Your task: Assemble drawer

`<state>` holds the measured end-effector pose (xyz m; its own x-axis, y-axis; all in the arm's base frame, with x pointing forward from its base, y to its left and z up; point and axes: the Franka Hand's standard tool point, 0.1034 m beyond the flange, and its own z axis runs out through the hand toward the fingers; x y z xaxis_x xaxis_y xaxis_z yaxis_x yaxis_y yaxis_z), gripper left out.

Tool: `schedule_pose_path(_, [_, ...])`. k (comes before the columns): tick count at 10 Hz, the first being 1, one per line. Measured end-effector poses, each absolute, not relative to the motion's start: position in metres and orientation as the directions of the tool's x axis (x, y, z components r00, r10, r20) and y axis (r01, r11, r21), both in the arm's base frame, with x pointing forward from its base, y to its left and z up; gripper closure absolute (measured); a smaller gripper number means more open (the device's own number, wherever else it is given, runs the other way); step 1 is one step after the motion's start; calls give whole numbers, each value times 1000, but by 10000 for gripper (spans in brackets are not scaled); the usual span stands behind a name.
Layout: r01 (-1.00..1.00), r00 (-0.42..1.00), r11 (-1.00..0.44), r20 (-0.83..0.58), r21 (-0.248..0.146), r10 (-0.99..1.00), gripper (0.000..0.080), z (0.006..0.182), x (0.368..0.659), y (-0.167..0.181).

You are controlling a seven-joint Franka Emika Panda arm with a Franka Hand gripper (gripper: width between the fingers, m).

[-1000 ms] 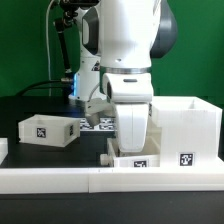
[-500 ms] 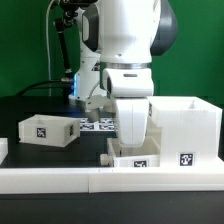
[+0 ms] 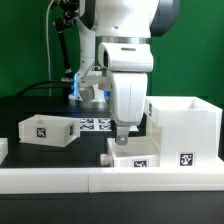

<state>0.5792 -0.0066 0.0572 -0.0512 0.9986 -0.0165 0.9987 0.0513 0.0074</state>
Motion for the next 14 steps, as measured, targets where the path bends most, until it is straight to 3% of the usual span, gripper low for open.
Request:
schedule_pose_path(2, [996, -91, 91, -26, 5, 996, 150, 67, 595, -27])
schedule_pose_path(6, [996, -94, 94, -18, 7, 995, 150, 66, 595, -33])
schedule_pose_path(9, [993, -112, 114, 91, -13, 990, 150, 48, 590, -53])
schedule_pose_path(14, [993, -102, 113, 237, -32, 966, 150, 39, 601, -62])
